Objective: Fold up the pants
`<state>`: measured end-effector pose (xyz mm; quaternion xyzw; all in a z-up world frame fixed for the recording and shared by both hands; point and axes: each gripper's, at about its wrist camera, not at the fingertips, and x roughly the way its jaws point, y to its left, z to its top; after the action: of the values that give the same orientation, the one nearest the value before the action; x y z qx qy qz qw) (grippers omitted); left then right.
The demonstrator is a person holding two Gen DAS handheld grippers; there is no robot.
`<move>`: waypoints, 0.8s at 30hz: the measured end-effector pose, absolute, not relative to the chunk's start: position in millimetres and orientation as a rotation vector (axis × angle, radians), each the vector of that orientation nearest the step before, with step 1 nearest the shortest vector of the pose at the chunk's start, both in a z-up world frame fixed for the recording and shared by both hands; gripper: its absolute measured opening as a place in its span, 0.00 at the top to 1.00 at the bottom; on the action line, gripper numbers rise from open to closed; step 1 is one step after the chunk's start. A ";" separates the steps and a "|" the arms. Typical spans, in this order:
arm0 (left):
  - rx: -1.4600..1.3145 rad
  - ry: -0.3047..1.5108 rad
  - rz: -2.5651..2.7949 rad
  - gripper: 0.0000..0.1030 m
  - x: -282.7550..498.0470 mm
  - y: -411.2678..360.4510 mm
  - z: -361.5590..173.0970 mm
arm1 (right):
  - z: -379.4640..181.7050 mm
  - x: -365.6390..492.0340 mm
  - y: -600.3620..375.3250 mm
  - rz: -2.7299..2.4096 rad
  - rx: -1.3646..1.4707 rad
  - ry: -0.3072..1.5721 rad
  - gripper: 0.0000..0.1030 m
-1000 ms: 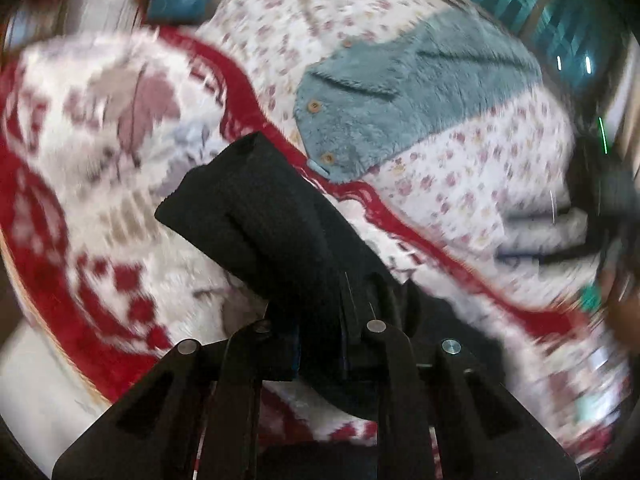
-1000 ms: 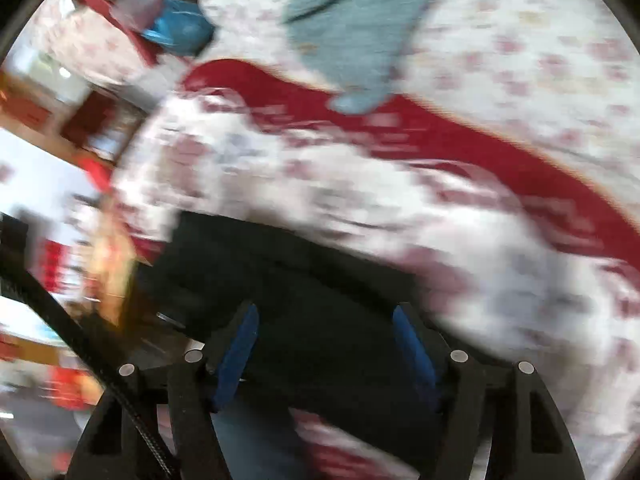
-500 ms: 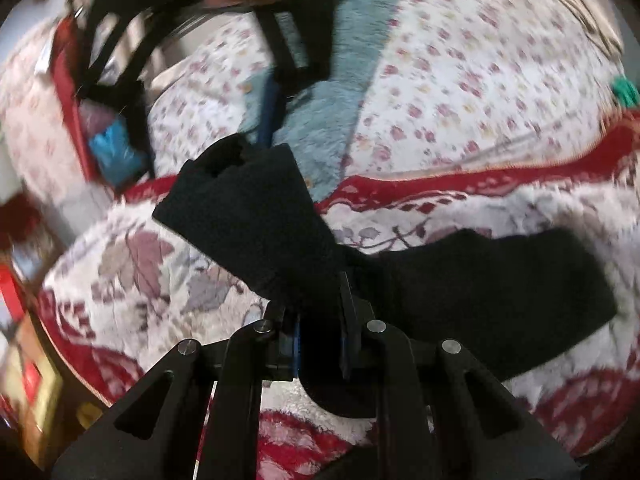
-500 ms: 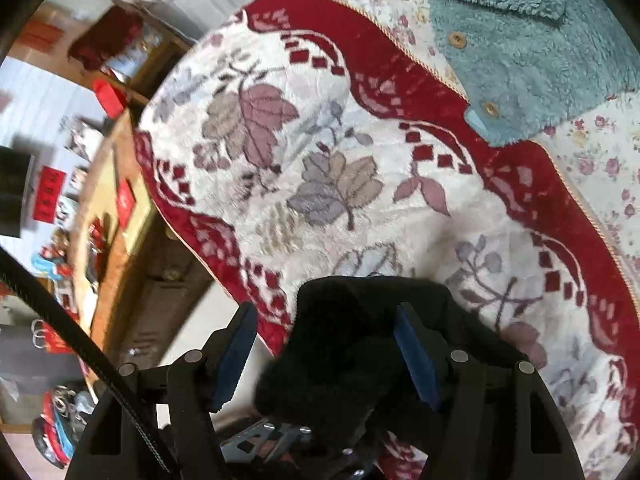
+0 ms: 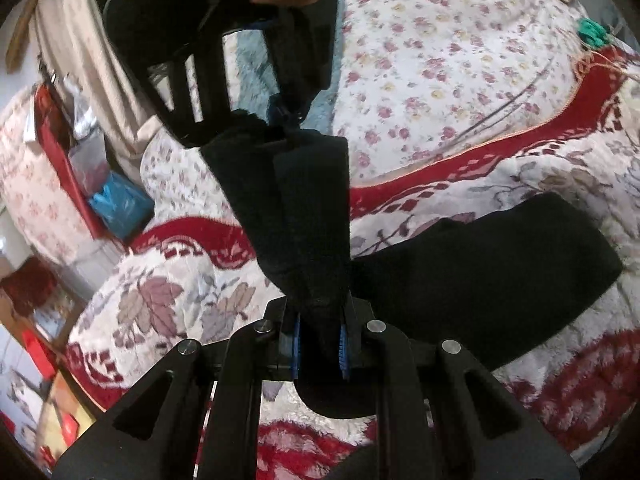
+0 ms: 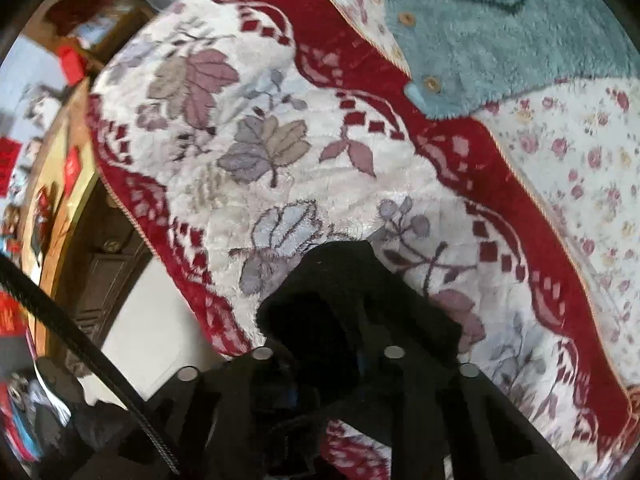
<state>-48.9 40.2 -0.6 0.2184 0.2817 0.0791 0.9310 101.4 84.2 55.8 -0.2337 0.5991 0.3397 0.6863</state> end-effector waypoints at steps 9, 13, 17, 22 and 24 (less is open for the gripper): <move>0.629 0.553 0.048 0.88 -60.0 -65.9 -3.8 | 44.8 127.1 -61.7 0.779 -0.138 1.348 0.86; 0.711 0.583 -0.030 0.88 -58.4 -117.6 -26.0 | 9.3 139.3 -132.1 0.773 0.011 1.383 0.86; 0.778 0.632 -0.048 0.88 -53.3 -143.0 -50.5 | -34.2 146.7 -171.4 0.769 0.109 1.405 0.86; 0.837 0.662 -0.012 0.87 -51.3 -144.8 -69.1 | -65.5 151.6 -179.0 0.794 0.160 1.382 0.84; 0.871 0.659 0.001 0.82 -53.2 -144.9 -75.6 | -72.0 151.4 -176.2 0.797 0.151 1.368 0.76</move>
<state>-53.2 -144.9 -75.6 0.4140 0.3136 0.0003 0.8545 151.4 -176.2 -72.0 0.0677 0.6144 0.3576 0.7001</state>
